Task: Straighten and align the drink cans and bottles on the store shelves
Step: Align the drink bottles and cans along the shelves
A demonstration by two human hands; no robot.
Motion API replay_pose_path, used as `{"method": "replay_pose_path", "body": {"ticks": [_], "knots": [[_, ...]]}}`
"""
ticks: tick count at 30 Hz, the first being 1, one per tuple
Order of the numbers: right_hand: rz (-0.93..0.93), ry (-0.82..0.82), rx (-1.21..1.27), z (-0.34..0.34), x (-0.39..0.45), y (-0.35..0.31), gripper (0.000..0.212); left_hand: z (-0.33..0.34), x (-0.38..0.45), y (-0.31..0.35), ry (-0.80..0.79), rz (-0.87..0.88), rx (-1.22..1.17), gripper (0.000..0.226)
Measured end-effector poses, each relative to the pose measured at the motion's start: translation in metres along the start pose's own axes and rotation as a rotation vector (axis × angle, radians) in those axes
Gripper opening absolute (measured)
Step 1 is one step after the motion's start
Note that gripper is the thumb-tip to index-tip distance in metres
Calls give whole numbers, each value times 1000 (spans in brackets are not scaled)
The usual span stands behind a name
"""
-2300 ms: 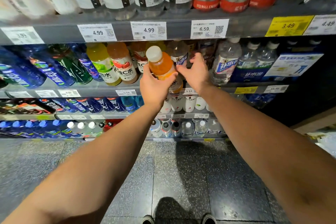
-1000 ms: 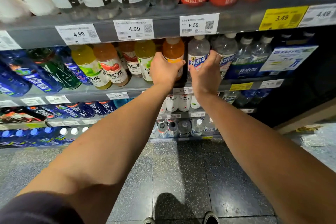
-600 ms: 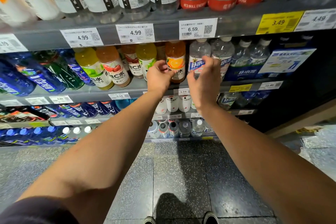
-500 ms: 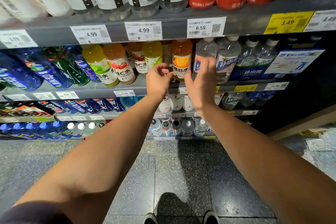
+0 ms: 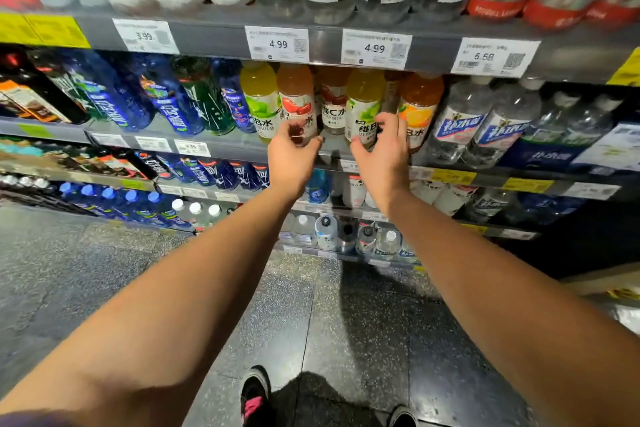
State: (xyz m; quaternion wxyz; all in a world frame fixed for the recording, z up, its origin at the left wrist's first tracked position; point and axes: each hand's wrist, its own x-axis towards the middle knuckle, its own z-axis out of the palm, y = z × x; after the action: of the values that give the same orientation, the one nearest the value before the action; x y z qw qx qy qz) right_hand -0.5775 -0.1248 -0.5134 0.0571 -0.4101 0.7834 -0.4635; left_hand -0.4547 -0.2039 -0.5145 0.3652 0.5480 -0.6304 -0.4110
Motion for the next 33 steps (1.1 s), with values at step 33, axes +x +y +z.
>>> {"method": "replay_pose_path", "body": {"ticks": [33], "knots": [[159, 330, 126, 52, 37, 23, 60, 67, 63, 24, -145, 159, 306, 45]]}}
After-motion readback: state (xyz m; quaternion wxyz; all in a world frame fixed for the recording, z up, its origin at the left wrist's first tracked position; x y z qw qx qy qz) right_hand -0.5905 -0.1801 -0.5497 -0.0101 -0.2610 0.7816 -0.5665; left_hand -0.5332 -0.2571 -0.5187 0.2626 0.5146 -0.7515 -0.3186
